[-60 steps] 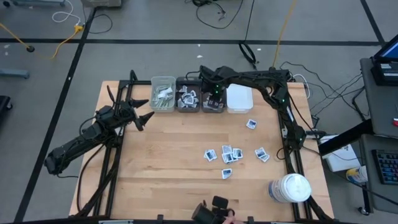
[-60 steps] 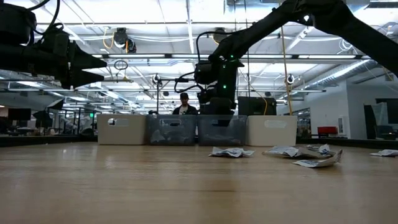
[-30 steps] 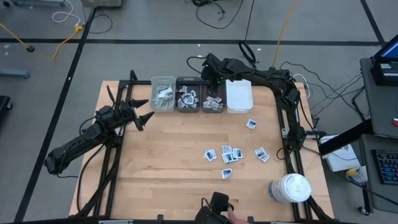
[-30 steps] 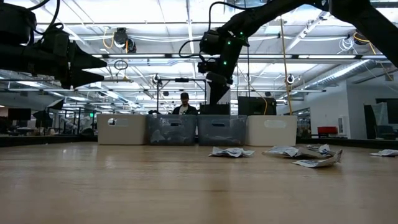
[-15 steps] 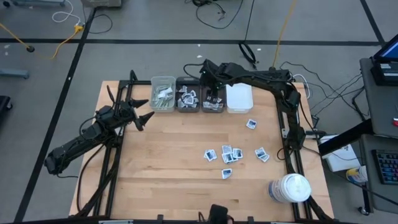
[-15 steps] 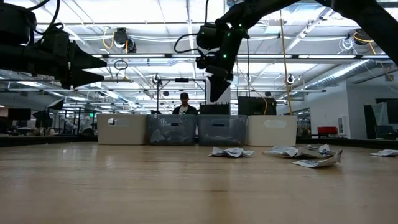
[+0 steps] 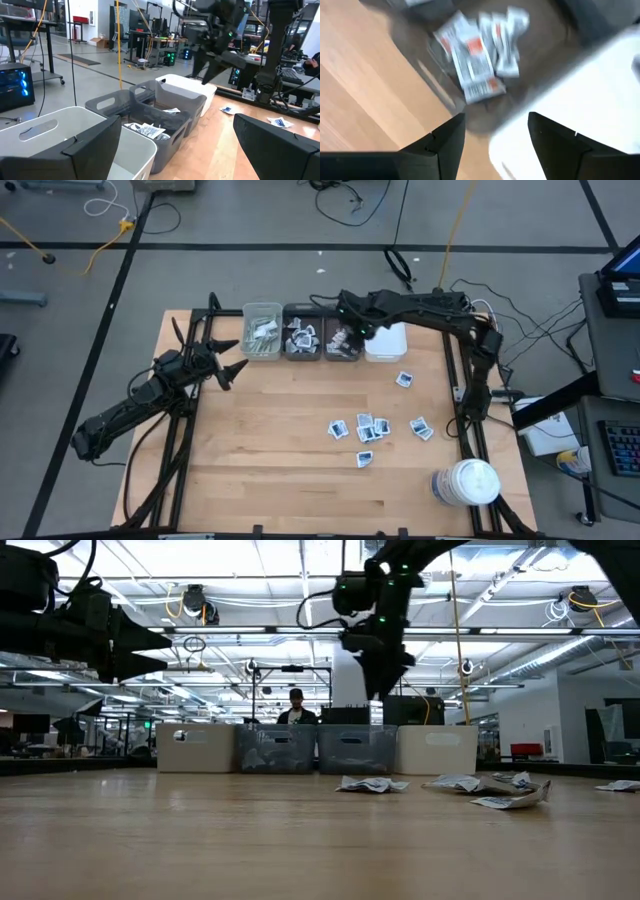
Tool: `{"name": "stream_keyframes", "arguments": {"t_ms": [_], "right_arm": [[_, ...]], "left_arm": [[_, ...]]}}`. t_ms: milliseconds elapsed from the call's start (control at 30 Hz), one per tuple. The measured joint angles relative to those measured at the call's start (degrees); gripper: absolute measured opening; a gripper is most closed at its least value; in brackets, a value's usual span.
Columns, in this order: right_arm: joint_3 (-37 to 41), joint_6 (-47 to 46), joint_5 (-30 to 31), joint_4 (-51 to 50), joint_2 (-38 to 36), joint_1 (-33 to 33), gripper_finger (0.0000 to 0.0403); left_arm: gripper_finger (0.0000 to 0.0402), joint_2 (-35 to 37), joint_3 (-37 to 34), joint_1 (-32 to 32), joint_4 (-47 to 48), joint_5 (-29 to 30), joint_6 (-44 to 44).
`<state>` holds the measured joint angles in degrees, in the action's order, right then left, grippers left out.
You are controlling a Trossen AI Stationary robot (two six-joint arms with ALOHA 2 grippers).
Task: Pick & Place First Aid Supplies
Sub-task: Put the alcohol pad into the white bin
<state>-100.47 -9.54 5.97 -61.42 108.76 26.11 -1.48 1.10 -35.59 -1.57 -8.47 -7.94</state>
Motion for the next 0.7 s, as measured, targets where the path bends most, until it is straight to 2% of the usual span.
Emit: {"name": "stream_keyframes", "arguments": {"t_ms": [267,467,700], "right_arm": [[19.40,-13.57,-0.20,2.16,-13.51,-0.38,0.0210],[29.82,-25.99,-0.24,-0.40,-23.65,-1.51,0.0210],[39.88,-30.26,-4.16,-1.85,-30.65,-1.86,0.0210]], "left_arm": [[0.0392,-0.01,0.00,0.00,0.01,0.00,0.00],[0.0392,0.00,0.00,0.00,0.01,0.00,0.00],[0.0392,0.00,0.00,0.02,0.01,0.00,0.00]]}}
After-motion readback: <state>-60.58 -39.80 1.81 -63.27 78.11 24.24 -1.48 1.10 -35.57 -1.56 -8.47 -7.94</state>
